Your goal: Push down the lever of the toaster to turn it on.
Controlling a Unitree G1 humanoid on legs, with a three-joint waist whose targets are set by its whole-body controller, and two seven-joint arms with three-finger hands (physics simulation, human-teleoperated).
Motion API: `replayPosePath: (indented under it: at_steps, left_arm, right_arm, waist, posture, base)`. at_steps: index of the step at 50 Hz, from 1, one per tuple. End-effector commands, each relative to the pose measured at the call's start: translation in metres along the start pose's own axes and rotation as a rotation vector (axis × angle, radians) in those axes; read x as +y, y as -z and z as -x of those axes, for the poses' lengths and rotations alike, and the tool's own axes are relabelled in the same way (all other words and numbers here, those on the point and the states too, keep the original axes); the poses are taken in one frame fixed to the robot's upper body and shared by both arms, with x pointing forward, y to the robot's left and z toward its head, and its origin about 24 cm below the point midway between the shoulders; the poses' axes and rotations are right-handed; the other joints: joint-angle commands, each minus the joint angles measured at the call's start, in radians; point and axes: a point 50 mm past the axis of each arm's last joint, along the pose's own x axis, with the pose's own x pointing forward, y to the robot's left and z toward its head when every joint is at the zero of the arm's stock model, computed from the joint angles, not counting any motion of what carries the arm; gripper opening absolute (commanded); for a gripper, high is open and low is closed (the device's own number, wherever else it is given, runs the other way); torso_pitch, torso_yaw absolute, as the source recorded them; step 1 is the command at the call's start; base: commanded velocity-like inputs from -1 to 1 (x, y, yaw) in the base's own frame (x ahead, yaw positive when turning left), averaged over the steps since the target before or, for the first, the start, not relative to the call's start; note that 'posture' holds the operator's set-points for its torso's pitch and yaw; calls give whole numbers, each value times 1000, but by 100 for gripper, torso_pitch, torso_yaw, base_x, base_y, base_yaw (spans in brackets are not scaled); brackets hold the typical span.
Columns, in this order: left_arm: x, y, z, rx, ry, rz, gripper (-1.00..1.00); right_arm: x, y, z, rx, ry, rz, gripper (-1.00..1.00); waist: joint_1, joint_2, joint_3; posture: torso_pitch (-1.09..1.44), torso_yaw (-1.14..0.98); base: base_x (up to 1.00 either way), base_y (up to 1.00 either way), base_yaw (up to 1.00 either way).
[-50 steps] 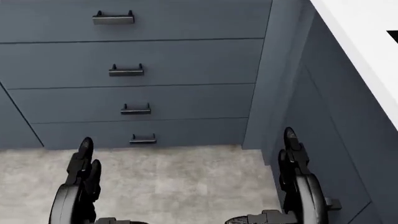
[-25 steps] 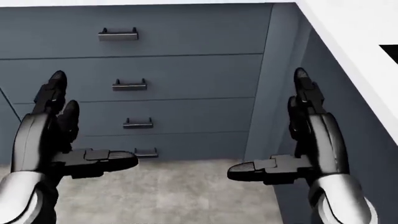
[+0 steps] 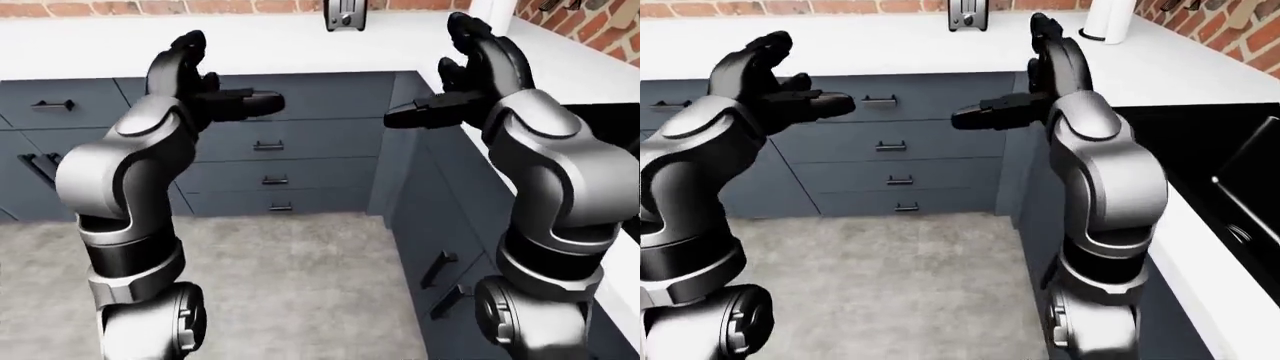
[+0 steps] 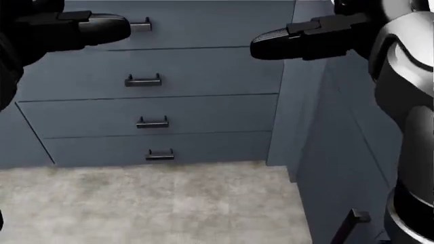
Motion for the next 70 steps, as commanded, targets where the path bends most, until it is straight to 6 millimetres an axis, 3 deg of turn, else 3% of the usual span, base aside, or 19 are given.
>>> replayPosePath:
  at_steps: [1,7,8,18,24,30,35,36,38,45,48,51,52,57,59,61,62,68,70]
  left_arm:
    - [0,-24,3,-88,-4,4,100]
    - [-1,-49,2,-108,-4,18,100]
    - [-1,-52,2,-111,-4,21,100]
    - [1,-78,3,-145,-10,44,100]
    - [-1,-78,5,-144,-6,41,100]
    - [-1,-80,6,-146,-6,44,100]
    - [-1,-82,7,-146,-7,45,100]
    - [0,-83,7,-147,-8,45,100]
    - [0,-82,6,-147,-8,46,100]
    - [0,-83,5,-150,-5,50,100]
    - [0,-85,6,-153,-4,52,100]
    - [0,-85,7,-154,-4,53,100]
    - [0,-84,7,-153,-5,53,100]
    - [0,-85,7,-154,-3,55,100]
    - [0,-86,7,-154,-4,56,100]
    - [0,-85,7,-154,-4,55,100]
    - [-1,-87,8,-154,-2,55,100]
    - [-2,-88,9,-157,0,55,100]
    - [-2,-88,8,-157,1,57,100]
  right_arm:
    - [-1,-22,5,-81,-5,13,100]
    - [-5,-45,2,-100,-1,33,100]
    - [-5,-48,2,-104,-4,34,100]
    - [-8,-65,4,-112,-7,48,100]
    - [-8,-67,5,-112,-8,45,100]
    - [-7,-70,4,-114,-13,46,100]
    - [-6,-70,3,-114,-16,47,100]
    - [-6,-71,3,-115,-17,48,100]
    - [-6,-72,3,-116,-17,49,100]
    - [-7,-70,2,-93,-1,72,100]
    - [-7,-72,1,-94,0,66,100]
    - [-7,-74,1,-92,3,66,100]
    - [-7,-74,1,-91,4,67,100]
    - [-6,-76,1,-97,6,68,100]
    - [-6,-76,1,-99,4,68,100]
    - [-7,-74,1,-97,6,65,100]
    - [-7,-74,1,-95,7,67,100]
    - [-8,-75,4,-97,7,64,100]
    - [-7,-77,5,-98,6,62,100]
  waist:
    - [0,-1,-27]
    - [-2,0,-22]
    - [-4,3,-46]
    - [-7,-4,-24]
    - [-7,54,-14]
    - [-9,31,-29]
    - [5,-52,-27]
    - [2,-29,-25]
    - [4,-52,-18]
    - [-5,9,-11]
    - [-15,84,-38]
    - [-10,59,-2]
    - [-11,53,-30]
    - [-10,20,-36]
    - [0,0,0]
    - [11,-54,-12]
    - [9,-12,7]
    - [-4,16,-10]
    - [-1,19,-41]
  posture:
    - [0,0]
    - [0,0]
    - [0,0]
    - [0,0]
    - [0,0]
    - [0,0]
    - [0,0]
    - [0,0]
    - [0,0]
    - [0,0]
    - [0,0]
    - [0,0]
    - [0,0]
    - [0,0]
    - [0,0]
    - [0,0]
    - [0,0]
    - [0,0]
    - [0,0]
  base:
    - [0,0,0]
    - [1,0,0]
    - [5,0,0]
    - [11,0,0]
    - [17,0,0]
    - [17,0,0]
    - [18,0,0]
    - [19,0,0]
    - [19,0,0]
    - [16,0,0]
    - [7,0,0]
    - [3,0,0]
    - [1,0,5]
    - [1,0,8]
    - [0,0,2]
    - [0,0,0]
    - [0,0,0]
    - [0,0,0]
    - [0,0,11]
